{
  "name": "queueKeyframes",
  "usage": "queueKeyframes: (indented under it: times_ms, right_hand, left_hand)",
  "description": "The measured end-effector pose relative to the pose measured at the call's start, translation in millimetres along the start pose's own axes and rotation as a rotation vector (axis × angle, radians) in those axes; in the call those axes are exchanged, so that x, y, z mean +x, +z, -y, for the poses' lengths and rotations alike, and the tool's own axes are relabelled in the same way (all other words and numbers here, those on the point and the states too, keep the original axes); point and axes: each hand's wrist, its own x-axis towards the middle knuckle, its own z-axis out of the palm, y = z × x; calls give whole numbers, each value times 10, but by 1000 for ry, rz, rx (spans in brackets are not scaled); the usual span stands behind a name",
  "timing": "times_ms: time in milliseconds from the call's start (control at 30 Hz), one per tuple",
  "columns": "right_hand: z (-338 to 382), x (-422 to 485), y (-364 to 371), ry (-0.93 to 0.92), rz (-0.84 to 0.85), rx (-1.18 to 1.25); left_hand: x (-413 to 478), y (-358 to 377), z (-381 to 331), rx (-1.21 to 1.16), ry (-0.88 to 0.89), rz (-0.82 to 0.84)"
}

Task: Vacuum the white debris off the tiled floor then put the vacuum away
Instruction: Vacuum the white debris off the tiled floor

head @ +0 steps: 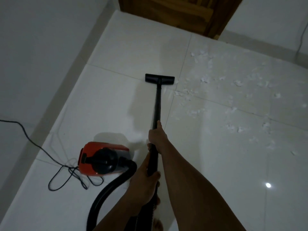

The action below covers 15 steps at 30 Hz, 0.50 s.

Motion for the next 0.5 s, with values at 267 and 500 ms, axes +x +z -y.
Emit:
queueKeyframes:
  times_ms: [267, 500]
  right_hand:
    - [1078, 561, -63, 4, 8, 48]
    - [1928, 1100, -25, -19, 27, 27]
  left_hand:
    - [836, -457, -760, -41, 13, 4]
    - [1588, -852, -1268, 9, 13, -42]
